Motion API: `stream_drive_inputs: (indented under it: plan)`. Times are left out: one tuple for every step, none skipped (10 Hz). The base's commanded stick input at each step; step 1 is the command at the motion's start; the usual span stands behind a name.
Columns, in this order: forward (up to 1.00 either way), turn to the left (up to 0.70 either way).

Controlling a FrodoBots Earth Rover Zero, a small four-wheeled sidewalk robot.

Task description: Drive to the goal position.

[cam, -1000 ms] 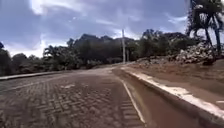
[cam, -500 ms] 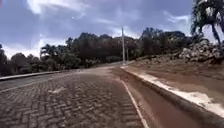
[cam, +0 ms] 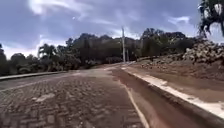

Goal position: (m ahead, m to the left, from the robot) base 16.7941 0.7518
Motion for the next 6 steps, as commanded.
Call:
stream_drive_inputs:
  plan:
    - [1.0,0.0]
    - [1.0,0.0]
    - [1.0,0.0]
    - [1.0,0.0]
    - [1.0,0.0]
    - [1.0,0.0]
